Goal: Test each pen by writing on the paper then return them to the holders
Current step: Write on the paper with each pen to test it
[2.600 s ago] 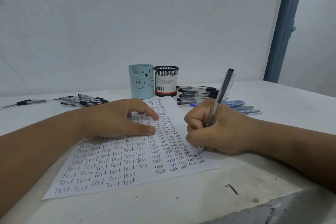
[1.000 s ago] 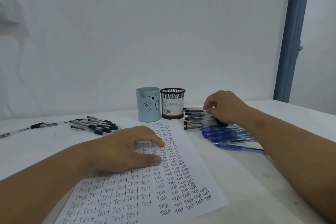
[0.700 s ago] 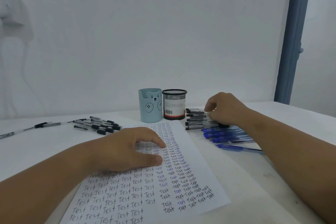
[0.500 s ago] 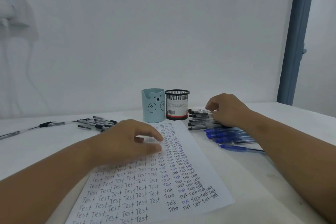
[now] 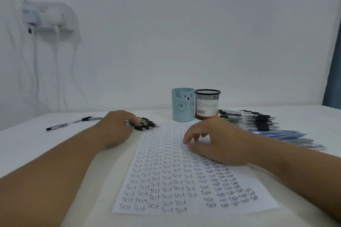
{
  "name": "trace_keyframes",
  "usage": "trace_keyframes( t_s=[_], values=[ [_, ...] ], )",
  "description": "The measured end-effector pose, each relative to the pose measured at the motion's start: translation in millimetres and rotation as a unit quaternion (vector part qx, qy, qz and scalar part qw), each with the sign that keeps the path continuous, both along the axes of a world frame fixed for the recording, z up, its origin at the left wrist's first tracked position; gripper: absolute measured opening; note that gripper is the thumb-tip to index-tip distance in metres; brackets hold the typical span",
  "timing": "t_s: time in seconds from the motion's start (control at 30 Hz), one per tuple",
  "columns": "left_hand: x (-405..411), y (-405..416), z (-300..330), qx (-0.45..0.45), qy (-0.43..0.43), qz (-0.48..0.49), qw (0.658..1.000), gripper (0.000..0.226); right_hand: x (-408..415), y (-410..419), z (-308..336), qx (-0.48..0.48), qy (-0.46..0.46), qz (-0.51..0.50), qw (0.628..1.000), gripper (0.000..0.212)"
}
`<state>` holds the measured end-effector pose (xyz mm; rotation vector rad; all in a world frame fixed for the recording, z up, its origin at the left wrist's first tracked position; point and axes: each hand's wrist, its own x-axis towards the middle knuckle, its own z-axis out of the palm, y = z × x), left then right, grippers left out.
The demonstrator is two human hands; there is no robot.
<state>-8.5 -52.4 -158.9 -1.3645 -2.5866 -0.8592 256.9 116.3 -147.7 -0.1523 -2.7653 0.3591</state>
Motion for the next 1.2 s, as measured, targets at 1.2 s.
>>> trace_keyframes(
  t_s=[1.2],
  values=[
    [71.6,15.0,37.4,0.414,-0.518,-0.199,0.722,0.027,-2.3,10.3,-7.5,-0.166,0.071,-0.023,0.983,0.037]
  ],
)
